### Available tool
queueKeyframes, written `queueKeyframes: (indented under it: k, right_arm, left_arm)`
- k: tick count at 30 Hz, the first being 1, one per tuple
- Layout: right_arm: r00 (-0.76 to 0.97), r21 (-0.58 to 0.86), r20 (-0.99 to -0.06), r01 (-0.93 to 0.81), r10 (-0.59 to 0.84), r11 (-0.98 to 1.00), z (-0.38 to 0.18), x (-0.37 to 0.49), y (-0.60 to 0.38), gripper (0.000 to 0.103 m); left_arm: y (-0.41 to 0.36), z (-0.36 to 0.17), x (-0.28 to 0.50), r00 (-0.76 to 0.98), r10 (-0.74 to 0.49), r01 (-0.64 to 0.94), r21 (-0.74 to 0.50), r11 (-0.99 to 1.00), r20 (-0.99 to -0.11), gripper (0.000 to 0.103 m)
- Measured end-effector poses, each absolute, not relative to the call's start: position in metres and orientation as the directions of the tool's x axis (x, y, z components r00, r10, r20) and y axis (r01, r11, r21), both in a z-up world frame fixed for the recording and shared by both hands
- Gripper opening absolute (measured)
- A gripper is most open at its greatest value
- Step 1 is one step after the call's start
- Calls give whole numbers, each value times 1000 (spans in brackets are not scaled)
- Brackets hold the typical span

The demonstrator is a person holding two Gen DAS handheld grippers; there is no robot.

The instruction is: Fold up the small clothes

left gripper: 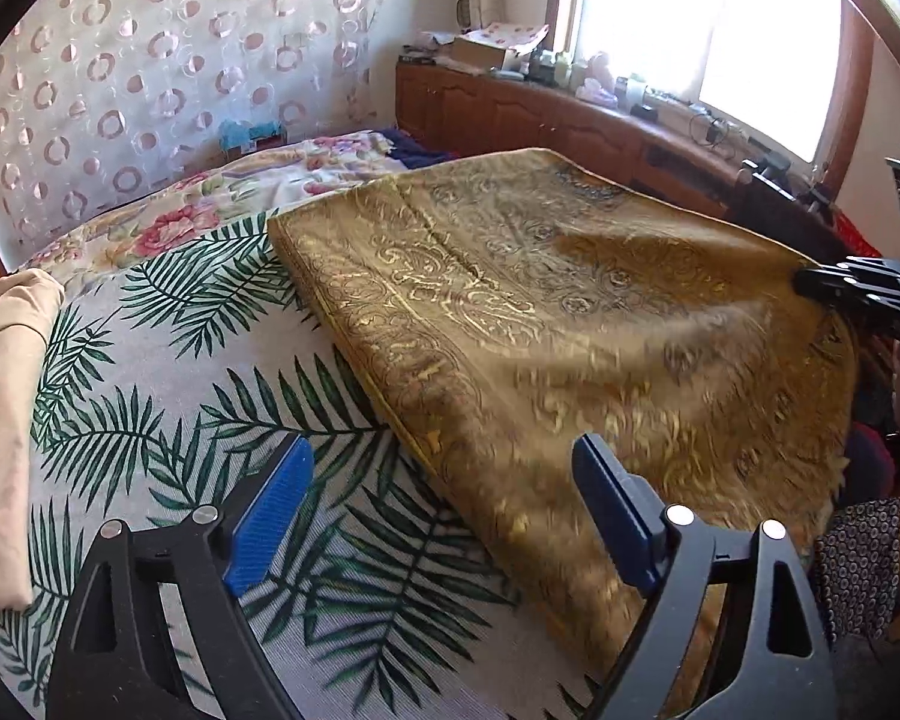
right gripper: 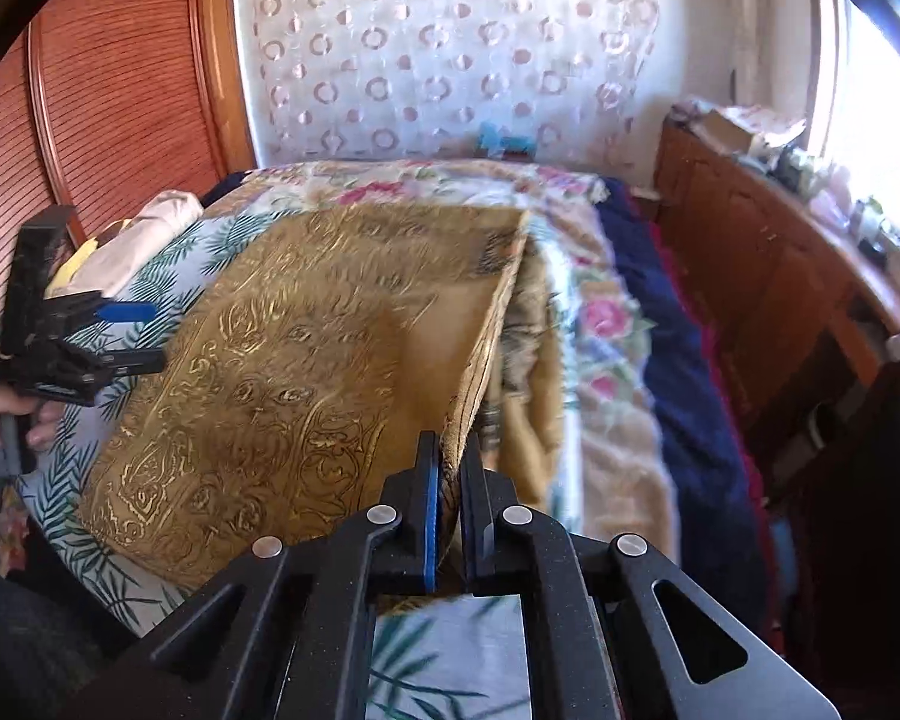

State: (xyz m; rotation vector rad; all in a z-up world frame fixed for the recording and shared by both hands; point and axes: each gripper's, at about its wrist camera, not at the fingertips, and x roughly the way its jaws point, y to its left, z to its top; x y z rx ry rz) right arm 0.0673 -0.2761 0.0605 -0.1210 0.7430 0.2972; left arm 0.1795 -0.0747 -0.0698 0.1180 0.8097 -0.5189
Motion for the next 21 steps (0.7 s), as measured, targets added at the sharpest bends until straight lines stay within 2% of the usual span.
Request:
queueKeyframes:
  k: [3, 8, 11, 16, 18, 21]
  right_arm:
    - [708, -9, -679, -270, 192, 963, 62, 61, -293, 5]
    - [664, 6, -729, -237, 166, 972, 36, 67, -302, 5]
    - [663, 1, -733, -221, 151, 975, 31, 70, -301, 6]
    - [680, -27, -726, -173, 100, 985, 34, 77, -299, 34]
    - [687, -31, -721, -166, 93, 986, 38, 76, -296, 41]
    - [696, -27, -711, -169, 100, 985, 39, 70, -290, 42]
  left_arm:
    - [-73, -70, 169, 555, -424, 498, -123, 858, -716, 89]
    - [-77, -80, 156, 518, -450, 514, -156, 844, -728, 89]
    - [-77, -84, 148, 501, -465, 522, -174, 835, -730, 83]
    - [-77, -85, 138, 477, -501, 529, -219, 820, -723, 65]
    - [-77, -88, 131, 455, -523, 537, -247, 807, -721, 56]
    - [-79, -91, 122, 435, -535, 548, -259, 795, -724, 47]
